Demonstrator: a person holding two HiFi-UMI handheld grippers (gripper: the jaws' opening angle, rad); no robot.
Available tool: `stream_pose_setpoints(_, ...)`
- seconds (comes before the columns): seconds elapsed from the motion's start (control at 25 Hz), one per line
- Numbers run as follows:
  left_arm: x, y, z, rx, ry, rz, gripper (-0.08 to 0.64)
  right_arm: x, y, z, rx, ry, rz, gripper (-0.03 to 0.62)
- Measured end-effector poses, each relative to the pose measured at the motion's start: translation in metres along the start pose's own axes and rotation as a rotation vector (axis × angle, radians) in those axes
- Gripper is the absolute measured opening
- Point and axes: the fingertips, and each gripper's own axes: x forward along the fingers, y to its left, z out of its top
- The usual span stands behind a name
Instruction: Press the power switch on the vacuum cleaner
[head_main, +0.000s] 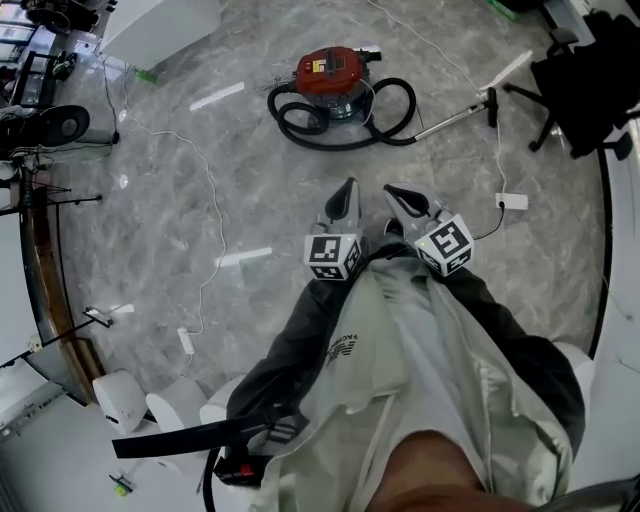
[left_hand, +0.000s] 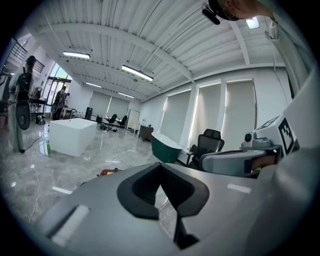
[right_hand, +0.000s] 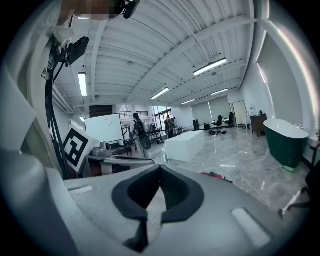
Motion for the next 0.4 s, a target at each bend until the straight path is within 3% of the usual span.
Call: stream_pose_setpoints(0.4, 0.0083, -0.0006, 0.0025, 0.0, 0.004, -0.035, 0.0, 0.0005, -0.0034, 0.0016, 0.0, 0.0, -0.021, 0.0)
